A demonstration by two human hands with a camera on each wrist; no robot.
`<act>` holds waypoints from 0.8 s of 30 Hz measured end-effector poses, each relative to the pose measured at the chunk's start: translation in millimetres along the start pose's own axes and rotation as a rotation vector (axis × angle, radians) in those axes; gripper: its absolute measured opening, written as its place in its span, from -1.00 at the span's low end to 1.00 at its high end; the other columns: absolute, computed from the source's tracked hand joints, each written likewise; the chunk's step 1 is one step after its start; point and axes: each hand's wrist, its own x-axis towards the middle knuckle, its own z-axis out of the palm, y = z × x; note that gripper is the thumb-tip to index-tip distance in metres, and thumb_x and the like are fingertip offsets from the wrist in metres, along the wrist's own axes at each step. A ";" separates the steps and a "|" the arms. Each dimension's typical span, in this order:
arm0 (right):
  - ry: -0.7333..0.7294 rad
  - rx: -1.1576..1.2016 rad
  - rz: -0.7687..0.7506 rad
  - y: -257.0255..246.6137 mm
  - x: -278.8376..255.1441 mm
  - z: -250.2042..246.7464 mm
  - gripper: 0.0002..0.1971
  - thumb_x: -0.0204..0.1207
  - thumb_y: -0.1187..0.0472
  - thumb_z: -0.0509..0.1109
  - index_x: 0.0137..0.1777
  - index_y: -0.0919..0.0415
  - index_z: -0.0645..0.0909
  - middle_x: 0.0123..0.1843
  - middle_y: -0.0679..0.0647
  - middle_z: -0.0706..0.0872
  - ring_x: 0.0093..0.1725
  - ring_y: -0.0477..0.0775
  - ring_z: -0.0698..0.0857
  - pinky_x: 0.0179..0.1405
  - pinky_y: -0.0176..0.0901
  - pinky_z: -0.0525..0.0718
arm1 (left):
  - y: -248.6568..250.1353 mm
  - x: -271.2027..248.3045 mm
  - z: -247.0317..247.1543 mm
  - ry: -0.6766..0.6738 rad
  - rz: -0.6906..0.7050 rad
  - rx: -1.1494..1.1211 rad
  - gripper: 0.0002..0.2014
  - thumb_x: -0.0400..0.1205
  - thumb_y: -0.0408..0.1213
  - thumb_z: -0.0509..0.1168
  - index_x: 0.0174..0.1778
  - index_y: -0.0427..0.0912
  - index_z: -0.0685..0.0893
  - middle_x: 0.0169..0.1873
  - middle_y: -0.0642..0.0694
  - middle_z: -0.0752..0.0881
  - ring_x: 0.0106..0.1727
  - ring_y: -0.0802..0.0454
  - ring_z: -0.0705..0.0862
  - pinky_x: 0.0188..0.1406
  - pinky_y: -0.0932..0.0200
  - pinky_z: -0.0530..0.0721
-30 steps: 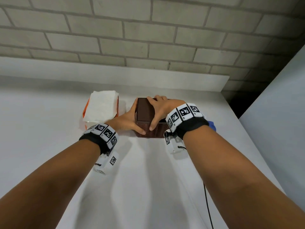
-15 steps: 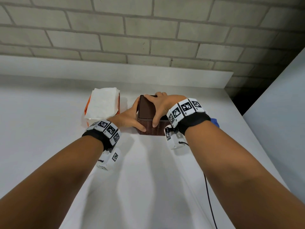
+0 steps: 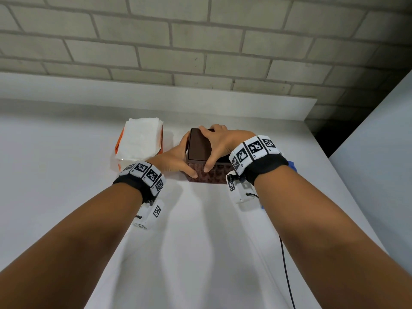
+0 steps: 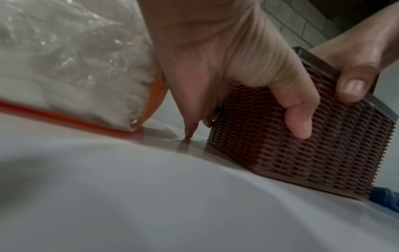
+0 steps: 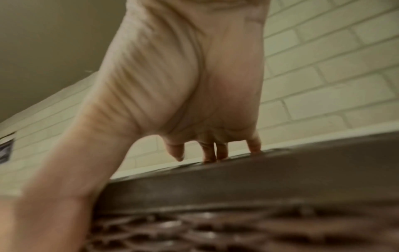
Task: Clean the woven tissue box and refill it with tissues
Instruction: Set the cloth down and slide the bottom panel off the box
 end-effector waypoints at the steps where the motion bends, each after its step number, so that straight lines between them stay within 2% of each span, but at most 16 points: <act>1: -0.009 0.004 0.003 -2.1 1.3 -0.4 0.36 0.08 -0.19 0.65 0.67 -0.01 -0.29 0.64 0.11 0.03 0.65 0.19 0.03 0.53 0.29 0.35 | 0.4 -0.9 -0.2 -0.002 -0.006 -0.004 0.40 0.06 -0.34 0.63 0.65 0.16 -0.22 0.51 -0.13 0.39 0.51 -0.04 0.46 0.33 0.01 0.62; 3: -0.009 0.004 -0.003 -8.3 3.1 0.0 0.36 0.10 -0.21 0.64 0.68 0.07 -0.28 0.64 0.10 0.03 0.65 0.17 0.06 0.54 0.23 0.37 | 0.9 -1.6 -0.3 -0.003 -0.009 0.002 0.40 0.06 -0.34 0.62 0.64 0.17 -0.23 0.50 -0.13 0.40 0.49 -0.05 0.48 0.31 -0.01 0.63; 5: 0.015 -0.014 -0.019 -13.5 4.5 0.0 0.34 0.12 -0.22 0.62 0.68 0.13 -0.25 0.64 0.10 0.06 0.65 0.15 0.09 0.57 0.21 0.32 | 2.0 -1.6 -0.4 0.007 -0.012 0.022 0.39 0.11 -0.41 0.62 0.65 0.12 -0.25 0.50 -0.12 0.39 0.49 -0.02 0.48 0.32 0.08 0.61; 7: 0.049 -0.026 -0.029 -15.4 5.2 1.2 0.29 0.12 -0.22 0.61 0.68 0.11 -0.17 0.60 0.11 0.13 0.62 0.16 0.16 0.59 0.23 0.25 | 2.5 -1.1 -1.0 0.012 -0.017 0.031 0.38 0.14 -0.46 0.60 0.65 0.10 -0.27 0.50 -0.10 0.39 0.48 0.01 0.47 0.30 0.16 0.60; 10: 0.080 -0.015 -0.048 -14.4 7.3 3.3 0.21 0.09 -0.18 0.62 0.65 0.06 -0.03 0.51 0.12 0.25 0.53 0.18 0.25 0.53 0.20 0.32 | 2.8 -2.8 -1.0 0.014 -0.026 0.036 0.40 0.10 -0.42 0.62 0.65 0.12 -0.26 0.53 -0.06 0.35 0.50 0.03 0.45 0.24 0.24 0.62; 13: 0.104 0.033 -0.073 -11.8 5.6 -2.0 0.24 0.12 -0.15 0.63 0.67 0.07 -0.10 0.54 0.17 0.21 0.54 0.22 0.22 0.53 0.18 0.34 | 1.7 -3.2 -0.8 0.020 -0.046 0.000 0.35 0.17 -0.56 0.58 0.67 0.06 -0.22 0.44 -0.03 0.44 0.43 0.02 0.53 0.10 0.28 0.70; 15: 0.144 0.078 -0.079 -7.9 2.0 -14.8 0.28 0.16 -0.13 0.63 0.68 0.12 -0.22 0.60 0.20 0.11 0.59 0.26 0.14 0.55 0.17 0.34 | 2.1 -2.9 -0.2 0.048 -0.066 -0.009 0.28 0.24 -0.68 0.54 0.67 0.02 -0.17 0.29 0.06 0.52 0.29 0.13 0.60 -0.01 0.35 0.72; 18: 0.158 0.100 -0.072 -2.8 -3.9 -25.5 0.32 0.17 -0.12 0.63 0.68 0.15 -0.28 0.63 0.20 0.04 0.63 0.24 0.08 0.58 0.15 0.32 | 4.1 -3.3 1.6 0.049 -0.071 -0.005 0.25 0.28 -0.70 0.52 0.66 0.05 -0.17 0.32 0.05 0.48 0.33 0.10 0.55 0.07 0.31 0.68; 21: 0.163 0.128 -0.077 -5.1 -3.6 -20.2 0.32 0.16 -0.11 0.64 0.68 0.14 -0.27 0.63 0.20 0.04 0.63 0.24 0.07 0.59 0.14 0.31 | 5.1 -4.0 0.6 0.056 -0.089 -0.001 0.20 0.33 -0.73 0.47 0.65 0.08 -0.14 0.21 0.18 0.51 0.22 0.24 0.58 -0.05 0.41 0.69; 22: 0.170 0.144 -0.084 -6.3 -3.9 -18.7 0.32 0.15 -0.11 0.65 0.68 0.12 -0.27 0.64 0.20 0.03 0.64 0.24 0.07 0.58 0.15 0.32 | 5.5 -4.8 0.8 0.066 -0.102 0.005 0.18 0.33 -0.71 0.48 0.65 0.07 -0.12 0.21 0.19 0.51 0.24 0.20 0.58 -0.03 0.40 0.68; 24: 0.189 0.197 -0.099 -6.7 -7.2 -19.8 0.33 0.16 -0.09 0.65 0.67 0.05 -0.30 0.64 0.18 0.00 0.65 0.23 0.04 0.58 0.17 0.31 | 8.1 -5.9 1.3 0.086 -0.125 0.049 0.19 0.31 -0.65 0.52 0.66 0.05 -0.10 0.32 0.09 0.49 0.37 0.04 0.54 0.12 0.26 0.63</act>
